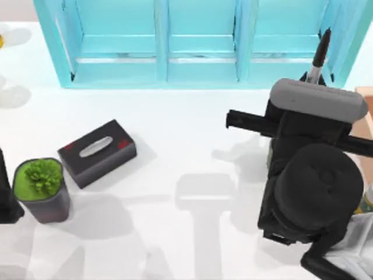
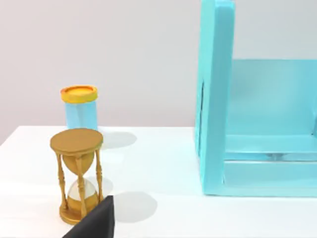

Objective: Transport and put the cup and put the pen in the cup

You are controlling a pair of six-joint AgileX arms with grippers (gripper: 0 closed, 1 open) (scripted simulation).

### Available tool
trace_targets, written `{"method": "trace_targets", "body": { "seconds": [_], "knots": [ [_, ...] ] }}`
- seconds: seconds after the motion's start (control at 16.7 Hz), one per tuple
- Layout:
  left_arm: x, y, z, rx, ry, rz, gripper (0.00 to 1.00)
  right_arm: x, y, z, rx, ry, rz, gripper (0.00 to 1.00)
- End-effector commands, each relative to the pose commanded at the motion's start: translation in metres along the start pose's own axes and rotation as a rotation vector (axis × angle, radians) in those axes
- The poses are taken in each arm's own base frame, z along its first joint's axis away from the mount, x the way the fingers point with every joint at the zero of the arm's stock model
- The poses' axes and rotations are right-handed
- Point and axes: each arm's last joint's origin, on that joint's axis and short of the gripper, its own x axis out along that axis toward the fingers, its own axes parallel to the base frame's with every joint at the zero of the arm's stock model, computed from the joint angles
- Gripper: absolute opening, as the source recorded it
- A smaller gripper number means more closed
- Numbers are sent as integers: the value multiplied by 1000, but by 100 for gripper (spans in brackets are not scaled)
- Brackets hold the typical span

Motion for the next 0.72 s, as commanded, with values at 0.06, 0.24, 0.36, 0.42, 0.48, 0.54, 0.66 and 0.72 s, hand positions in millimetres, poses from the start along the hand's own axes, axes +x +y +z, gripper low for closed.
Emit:
{"method": "trace_targets", "body": {
  "seconds": [0.06,0.24,0.36,0.42,0.48,0.54,0.66,0.72],
  "knots": [
    [0,0,0,0,0,0,100,0,0,0,0,0,0,0],
    [0,0,0,0,0,0,100,2,0,-1,-3,1,-4,0],
    [0,0,0,0,0,0,100,6,1,-3,-2,0,-4,0],
    [0,0,0,0,0,0,100,9,1,-5,-3,0,-4,0],
    [0,0,0,0,0,0,100,12,1,-6,-4,0,-4,0],
    [0,0,0,0,0,0,100,14,1,-7,-4,0,-4,0],
    [0,0,0,0,0,0,100,19,1,-10,-1,-1,0,0],
    [0,0,0,0,0,0,100,21,1,-11,-2,-1,-1,0]
  ]
}}
